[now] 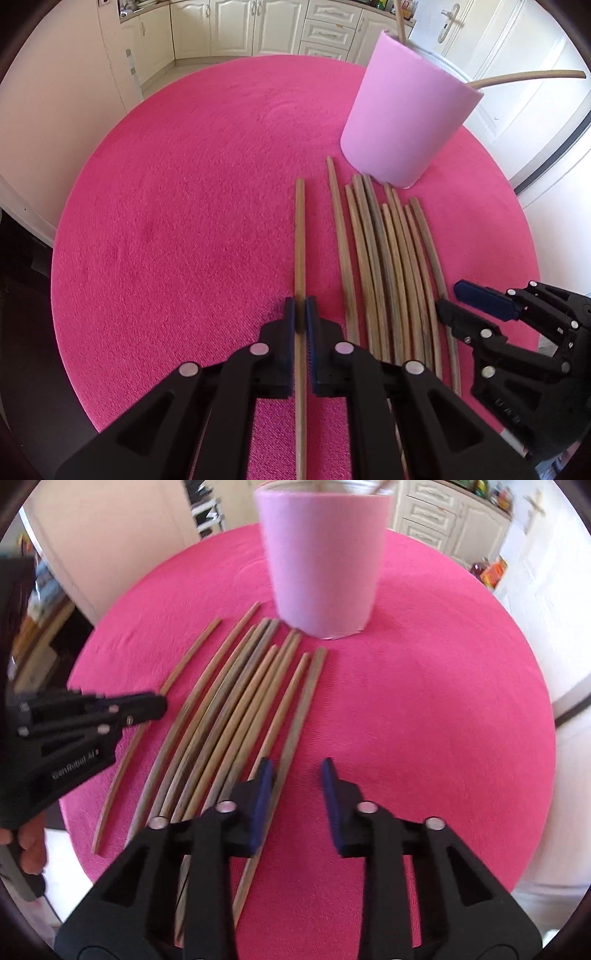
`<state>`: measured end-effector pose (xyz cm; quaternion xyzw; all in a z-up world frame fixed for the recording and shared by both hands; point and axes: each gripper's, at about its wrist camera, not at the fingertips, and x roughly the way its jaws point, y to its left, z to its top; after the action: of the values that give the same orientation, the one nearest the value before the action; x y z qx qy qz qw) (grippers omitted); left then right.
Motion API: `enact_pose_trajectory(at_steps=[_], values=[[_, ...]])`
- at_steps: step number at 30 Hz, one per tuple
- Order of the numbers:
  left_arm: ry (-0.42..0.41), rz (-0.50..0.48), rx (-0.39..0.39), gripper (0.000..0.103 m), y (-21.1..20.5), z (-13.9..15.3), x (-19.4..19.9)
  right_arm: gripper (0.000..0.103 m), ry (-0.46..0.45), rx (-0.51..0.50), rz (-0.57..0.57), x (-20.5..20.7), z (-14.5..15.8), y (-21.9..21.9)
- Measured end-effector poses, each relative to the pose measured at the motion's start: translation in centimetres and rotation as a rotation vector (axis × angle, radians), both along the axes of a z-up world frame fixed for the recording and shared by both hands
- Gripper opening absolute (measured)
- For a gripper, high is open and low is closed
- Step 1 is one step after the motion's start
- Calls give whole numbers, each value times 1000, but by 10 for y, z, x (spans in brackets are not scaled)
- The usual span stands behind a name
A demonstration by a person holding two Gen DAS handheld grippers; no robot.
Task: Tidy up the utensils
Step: 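Grasp a chopstick with the right gripper while the left gripper lifts its chopstick, then carry both chopsticks over the pink cup, lower them in, open both grippers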
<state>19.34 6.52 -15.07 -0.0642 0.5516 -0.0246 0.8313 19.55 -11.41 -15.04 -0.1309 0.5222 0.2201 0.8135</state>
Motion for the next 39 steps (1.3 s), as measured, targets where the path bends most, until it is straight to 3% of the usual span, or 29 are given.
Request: enact_pose_trajectory(at_steps=[2,6,15,27,39], values=[[-5,6,-6,6,0,1,1,11,4,12,-1,1,1,-1],[-49,17,-38,6,11,0,-7,5,19,83,-25,4,1,-18],[-132,33,-94,6,8,13,-21,6,29,236,-47,-4,10,-45],[-383,12,-129,6,-5,79,-50,6,-176,522,9,-27,77,-62],[-646,-50,-152,6,-32,136,-64,6,-366,639,26,-41,117,-60]])
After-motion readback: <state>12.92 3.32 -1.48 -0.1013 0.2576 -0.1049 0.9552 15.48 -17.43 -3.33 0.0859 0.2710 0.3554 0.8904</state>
